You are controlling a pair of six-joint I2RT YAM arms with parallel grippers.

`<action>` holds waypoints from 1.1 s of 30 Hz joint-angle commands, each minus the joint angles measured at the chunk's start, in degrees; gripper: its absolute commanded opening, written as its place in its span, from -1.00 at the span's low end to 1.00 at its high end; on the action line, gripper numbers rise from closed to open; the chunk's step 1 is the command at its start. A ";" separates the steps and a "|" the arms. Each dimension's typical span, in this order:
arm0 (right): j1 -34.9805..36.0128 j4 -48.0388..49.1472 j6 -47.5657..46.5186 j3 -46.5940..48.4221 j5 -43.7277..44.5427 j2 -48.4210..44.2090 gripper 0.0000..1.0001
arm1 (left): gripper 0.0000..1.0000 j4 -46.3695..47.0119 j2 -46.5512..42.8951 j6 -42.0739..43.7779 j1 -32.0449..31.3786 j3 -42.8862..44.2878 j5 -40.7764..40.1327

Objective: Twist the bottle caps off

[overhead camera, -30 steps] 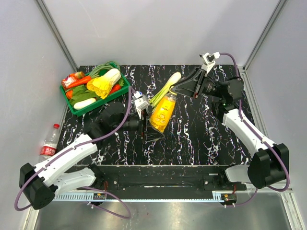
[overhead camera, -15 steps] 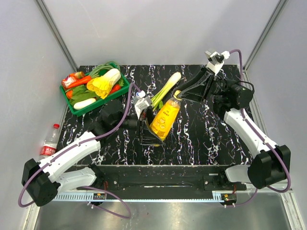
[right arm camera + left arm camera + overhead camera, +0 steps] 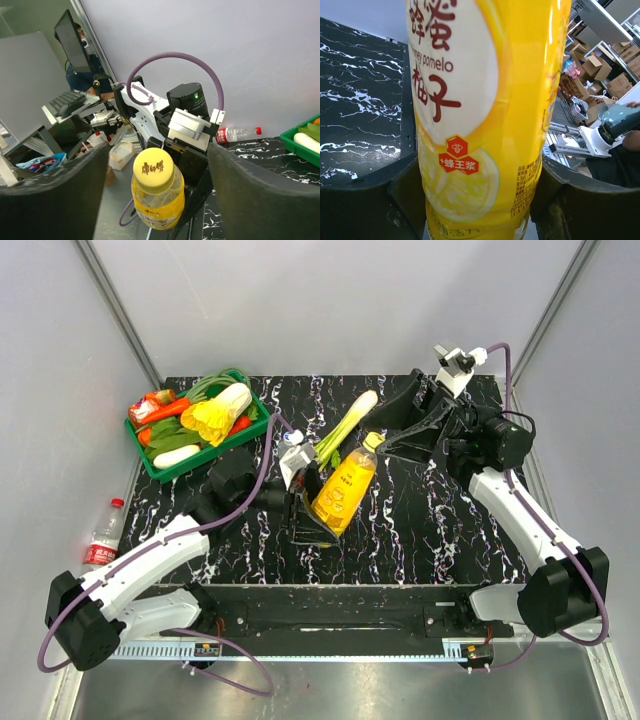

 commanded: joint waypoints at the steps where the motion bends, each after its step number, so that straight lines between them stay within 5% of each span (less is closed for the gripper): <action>1: -0.70 4.09 -1.96 -0.43 3.45 -1.90 0.80 | -0.85 -0.63 -1.23 3.13 -0.13 1.43 0.12; 3: -1.40 0.06 -4.67 -0.79 4.77 -2.77 0.99 | -0.85 -3.96 -1.49 5.58 -0.21 2.21 -1.02; 9: -2.28 -21.89 -17.15 -0.44 10.04 -6.55 0.99 | -0.84 -20.12 -2.81 14.28 -0.04 5.73 -9.18; 20: -2.28 -58.29 -34.21 3.78 20.40 -10.07 0.99 | -0.89 -39.04 -4.21 24.31 -0.65 11.09 -36.95; 25: -2.28 -68.51 -37.39 5.80 24.64 -8.93 0.99 | -0.88 -42.90 -4.57 25.98 -4.95 13.46 -53.72; 33: -2.28 -70.54 -34.23 4.58 24.11 -5.15 0.98 | -0.89 -51.61 2.63 26.25 -14.44 20.23 -80.72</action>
